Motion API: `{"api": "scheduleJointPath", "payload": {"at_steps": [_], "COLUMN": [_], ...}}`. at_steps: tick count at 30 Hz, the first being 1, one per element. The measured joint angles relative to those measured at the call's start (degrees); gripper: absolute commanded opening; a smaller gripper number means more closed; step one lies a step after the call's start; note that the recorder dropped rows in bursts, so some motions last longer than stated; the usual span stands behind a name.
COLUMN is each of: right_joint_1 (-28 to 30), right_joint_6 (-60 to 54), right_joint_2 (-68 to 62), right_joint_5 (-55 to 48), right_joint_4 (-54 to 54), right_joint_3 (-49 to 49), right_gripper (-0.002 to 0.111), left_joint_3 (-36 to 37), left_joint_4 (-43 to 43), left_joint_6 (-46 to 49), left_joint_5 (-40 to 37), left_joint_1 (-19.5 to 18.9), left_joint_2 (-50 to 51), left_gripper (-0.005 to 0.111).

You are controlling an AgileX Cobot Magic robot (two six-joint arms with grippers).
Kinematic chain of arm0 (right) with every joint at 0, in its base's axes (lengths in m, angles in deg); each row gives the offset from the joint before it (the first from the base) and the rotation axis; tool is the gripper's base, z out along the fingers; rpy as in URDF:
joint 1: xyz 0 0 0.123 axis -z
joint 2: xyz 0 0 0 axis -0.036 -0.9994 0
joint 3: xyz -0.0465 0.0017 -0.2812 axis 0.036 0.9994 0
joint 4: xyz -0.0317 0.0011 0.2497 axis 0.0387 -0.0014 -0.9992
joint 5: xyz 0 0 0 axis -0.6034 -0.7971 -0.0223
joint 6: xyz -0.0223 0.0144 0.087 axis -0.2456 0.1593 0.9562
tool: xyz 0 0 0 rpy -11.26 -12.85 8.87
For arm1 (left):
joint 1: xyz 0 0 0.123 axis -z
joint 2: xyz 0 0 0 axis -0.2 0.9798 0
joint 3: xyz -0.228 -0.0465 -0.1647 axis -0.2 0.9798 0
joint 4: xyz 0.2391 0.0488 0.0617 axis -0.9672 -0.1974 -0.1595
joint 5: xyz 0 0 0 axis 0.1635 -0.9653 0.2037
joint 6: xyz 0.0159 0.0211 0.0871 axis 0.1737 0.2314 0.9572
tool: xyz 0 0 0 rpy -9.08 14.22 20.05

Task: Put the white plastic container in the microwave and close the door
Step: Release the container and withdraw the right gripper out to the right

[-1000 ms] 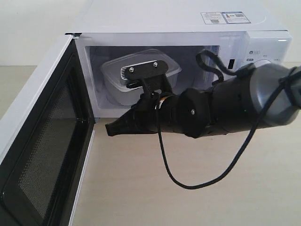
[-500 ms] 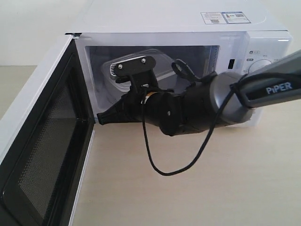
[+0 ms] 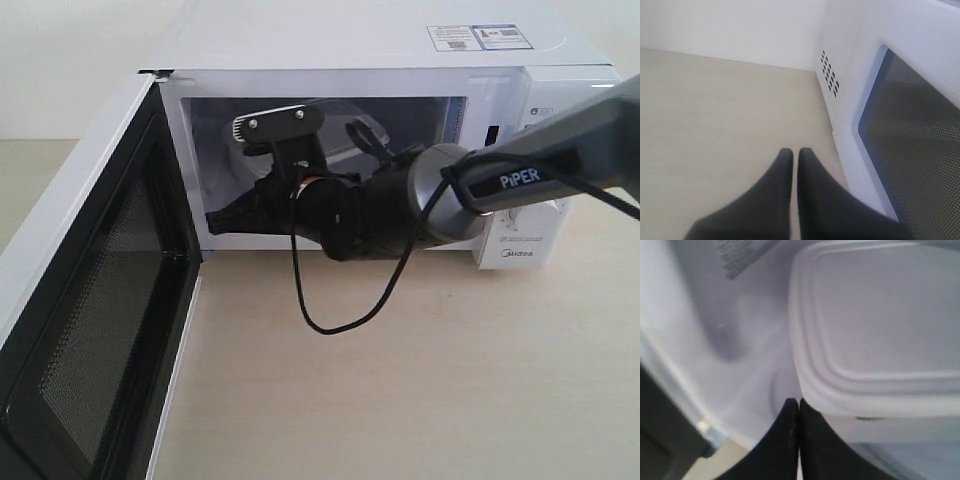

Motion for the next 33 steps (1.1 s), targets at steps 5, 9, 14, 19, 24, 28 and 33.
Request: {"api": "scheduleJointPath", "payload": {"at_steps": [5,9,14,19,24,28,33], "right_joint_1": [1.9,0.1,-5.8,-9.4,-9.4,-9.4,-9.4], "right_joint_6": [0.0,-0.6,-6.9,-10.3,-15.6,-18.9,-19.4], "right_joint_2": [0.0,0.1,1.9,6.9,11.6,17.1,26.5], "right_joint_5": [-2.5,-6.4,-8.2,-7.8,-3.6,3.1,11.8], "right_joint_4": [-0.8,-0.1,0.7,-2.2,-9.1,-15.7,-20.6], "right_joint_3": [0.0,0.0,0.0,1.6,9.4,20.2,34.1], "right_gripper": [0.0,0.0,0.0,0.0,0.0,0.0,0.0], "left_joint_3": [0.0,0.0,0.0,0.0,0.0,0.0,0.0], "left_joint_4": [0.0,0.0,0.0,0.0,0.0,0.0,0.0], "left_joint_6": [0.0,0.0,0.0,0.0,0.0,0.0,0.0], "left_joint_5": [0.0,0.0,0.0,0.0,0.0,0.0,0.0], "left_joint_1": [0.0,0.0,0.0,0.0,0.0,0.0,0.0], "left_joint_2": [0.0,0.0,0.0,0.0,0.0,0.0,0.0], "left_gripper": [0.004,0.004,0.004,0.004,0.004,0.004,0.004]}}
